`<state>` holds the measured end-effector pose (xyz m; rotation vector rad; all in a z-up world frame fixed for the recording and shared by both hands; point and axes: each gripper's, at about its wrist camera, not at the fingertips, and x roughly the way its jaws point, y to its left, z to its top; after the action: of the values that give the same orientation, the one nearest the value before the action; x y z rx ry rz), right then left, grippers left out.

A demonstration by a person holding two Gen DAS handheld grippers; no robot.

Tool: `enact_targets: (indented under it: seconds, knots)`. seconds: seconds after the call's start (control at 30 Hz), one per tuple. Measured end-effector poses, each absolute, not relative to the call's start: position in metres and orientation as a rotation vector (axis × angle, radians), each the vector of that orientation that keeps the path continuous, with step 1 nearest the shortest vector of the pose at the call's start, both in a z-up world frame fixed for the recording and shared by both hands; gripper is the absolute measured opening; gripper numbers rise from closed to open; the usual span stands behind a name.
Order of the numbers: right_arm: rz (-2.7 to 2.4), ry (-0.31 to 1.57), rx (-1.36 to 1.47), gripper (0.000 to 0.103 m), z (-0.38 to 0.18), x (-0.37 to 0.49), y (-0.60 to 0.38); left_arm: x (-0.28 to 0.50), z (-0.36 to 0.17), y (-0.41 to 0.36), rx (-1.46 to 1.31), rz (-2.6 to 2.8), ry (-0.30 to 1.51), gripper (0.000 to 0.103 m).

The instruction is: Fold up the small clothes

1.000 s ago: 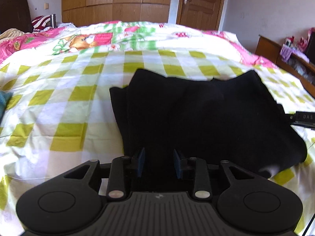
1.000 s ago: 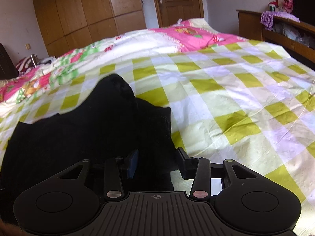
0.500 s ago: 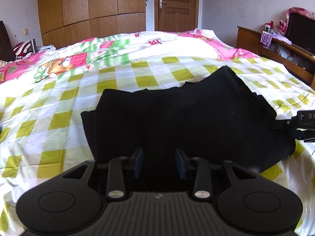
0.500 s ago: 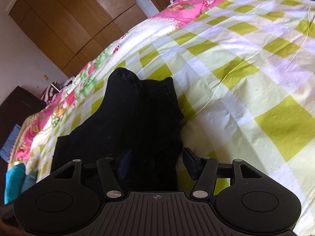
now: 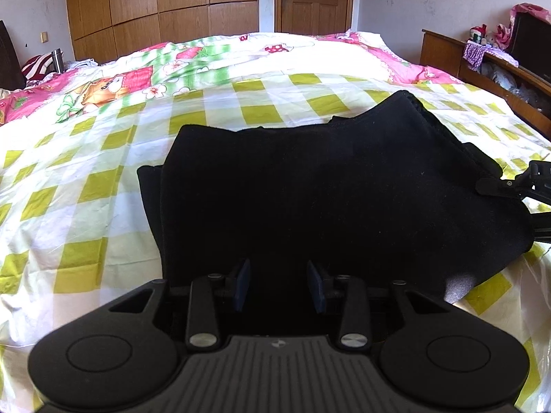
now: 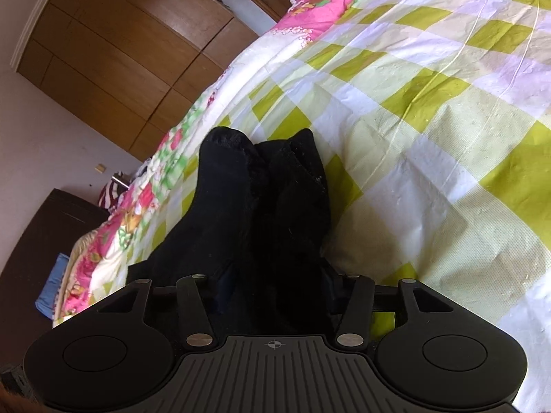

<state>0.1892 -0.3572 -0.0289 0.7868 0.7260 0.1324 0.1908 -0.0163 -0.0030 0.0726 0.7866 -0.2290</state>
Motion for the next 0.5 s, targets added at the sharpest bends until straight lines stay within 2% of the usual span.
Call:
enact_targets:
  seconds: [0.1, 0.2, 0.23, 0.27, 0.33, 0.5]
  knots:
    - [0.131, 0.725, 0.781, 0.055, -0.028, 0.192, -0.353, 0.190, -0.003, -0.019, 0.071, -0.214, 0.780, 0.050]
    - [0.121, 0.728, 0.725, 0.055, -0.025, 0.196, -0.342, 0.188, 0.001, -0.019, 0.056, -0.202, 0.764, 0.050]
    - [0.109, 0.733, 0.699, 0.049, -0.023, 0.197, -0.339, 0.189, 0.001, -0.019, 0.058, -0.190, 0.758, 0.050]
    - [0.095, 0.742, 0.669, 0.038, -0.021, 0.198, -0.337, 0.190, 0.000, -0.019, 0.060, -0.176, 0.760, 0.050]
    - [0.097, 0.749, 0.664, 0.030, -0.017, 0.195, -0.337, 0.191, -0.006, -0.018, 0.059, -0.171, 0.785, 0.051]
    - [0.073, 0.768, 0.622, 0.027, -0.008, 0.181, -0.335, 0.179, -0.007, -0.023, 0.098, -0.180, 0.801, 0.051]
